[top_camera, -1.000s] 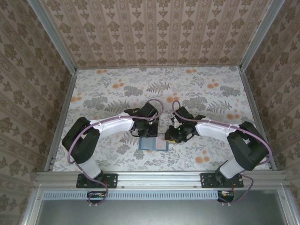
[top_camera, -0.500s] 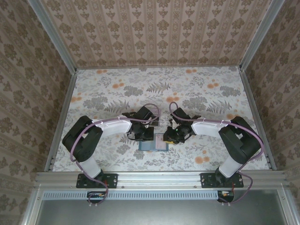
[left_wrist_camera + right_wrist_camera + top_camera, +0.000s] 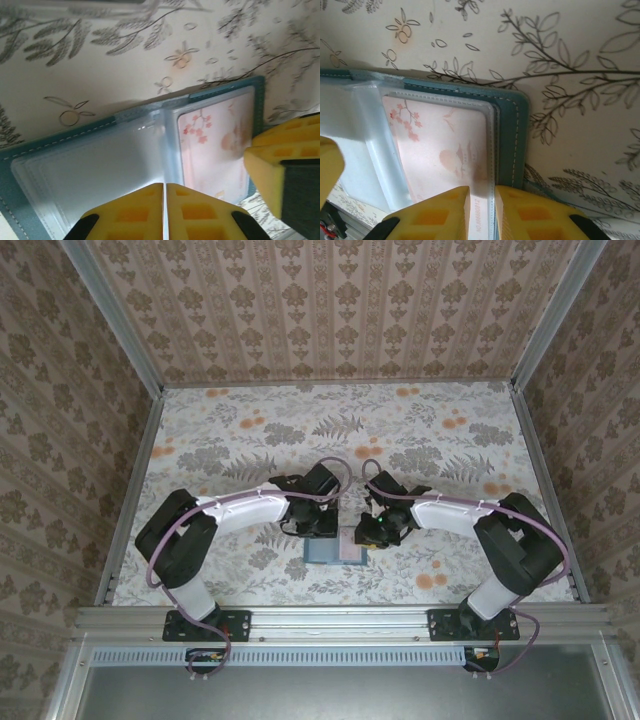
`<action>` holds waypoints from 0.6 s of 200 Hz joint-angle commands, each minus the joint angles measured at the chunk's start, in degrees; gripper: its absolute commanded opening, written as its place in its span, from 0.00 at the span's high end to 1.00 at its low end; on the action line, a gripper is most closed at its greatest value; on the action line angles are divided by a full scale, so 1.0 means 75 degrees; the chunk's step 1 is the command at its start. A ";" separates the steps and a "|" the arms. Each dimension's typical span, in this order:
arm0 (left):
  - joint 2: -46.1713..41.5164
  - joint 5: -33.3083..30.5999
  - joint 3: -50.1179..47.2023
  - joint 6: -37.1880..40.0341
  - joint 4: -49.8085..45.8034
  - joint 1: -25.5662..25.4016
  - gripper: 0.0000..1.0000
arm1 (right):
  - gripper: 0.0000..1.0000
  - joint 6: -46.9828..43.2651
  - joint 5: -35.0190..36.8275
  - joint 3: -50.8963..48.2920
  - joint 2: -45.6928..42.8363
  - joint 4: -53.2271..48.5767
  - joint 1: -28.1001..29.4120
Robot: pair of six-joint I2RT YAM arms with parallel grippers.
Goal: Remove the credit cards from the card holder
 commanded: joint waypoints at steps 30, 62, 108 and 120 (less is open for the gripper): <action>-0.0140 0.0707 -0.0503 -0.1001 0.1679 0.0002 0.86 | 0.78 0.0039 0.0121 0.0025 -0.0470 -0.0437 0.0004; 0.0069 0.1060 -0.0913 -0.1488 0.2567 0.0030 0.84 | 0.78 0.0145 -0.0028 0.0004 -0.0448 -0.0220 -0.0041; 0.0234 0.1176 -0.1124 -0.1632 0.2807 0.0065 0.80 | 0.78 0.0164 -0.0030 -0.0033 -0.0485 -0.0186 -0.0102; 0.0259 0.1179 -0.1150 -0.1632 0.2812 0.0063 0.79 | 0.78 0.0152 -0.0042 -0.0020 -0.0481 -0.0208 -0.0102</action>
